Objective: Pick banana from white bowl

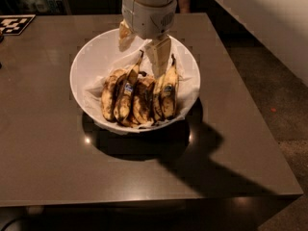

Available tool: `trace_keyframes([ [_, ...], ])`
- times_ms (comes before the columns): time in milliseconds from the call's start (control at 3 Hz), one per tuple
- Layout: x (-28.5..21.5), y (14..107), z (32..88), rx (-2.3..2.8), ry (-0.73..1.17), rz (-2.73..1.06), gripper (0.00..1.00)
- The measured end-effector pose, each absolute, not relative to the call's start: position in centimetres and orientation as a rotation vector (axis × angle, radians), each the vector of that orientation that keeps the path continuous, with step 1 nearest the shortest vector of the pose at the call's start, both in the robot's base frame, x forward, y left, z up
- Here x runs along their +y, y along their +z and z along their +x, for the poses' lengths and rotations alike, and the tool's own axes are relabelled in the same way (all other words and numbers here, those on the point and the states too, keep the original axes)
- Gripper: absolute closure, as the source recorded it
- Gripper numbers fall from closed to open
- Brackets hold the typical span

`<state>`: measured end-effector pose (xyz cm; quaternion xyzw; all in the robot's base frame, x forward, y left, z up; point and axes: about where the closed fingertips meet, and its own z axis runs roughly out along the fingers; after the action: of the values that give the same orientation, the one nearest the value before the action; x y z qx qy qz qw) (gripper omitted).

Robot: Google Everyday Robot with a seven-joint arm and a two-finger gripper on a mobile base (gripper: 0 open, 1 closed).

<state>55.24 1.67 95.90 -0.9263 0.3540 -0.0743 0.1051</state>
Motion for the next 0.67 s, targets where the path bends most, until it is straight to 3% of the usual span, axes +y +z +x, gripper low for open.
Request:
trace_keyframes([
  [667, 2.06, 94.75, 55.74, 1.037, -0.208, -2.761, 0.38],
])
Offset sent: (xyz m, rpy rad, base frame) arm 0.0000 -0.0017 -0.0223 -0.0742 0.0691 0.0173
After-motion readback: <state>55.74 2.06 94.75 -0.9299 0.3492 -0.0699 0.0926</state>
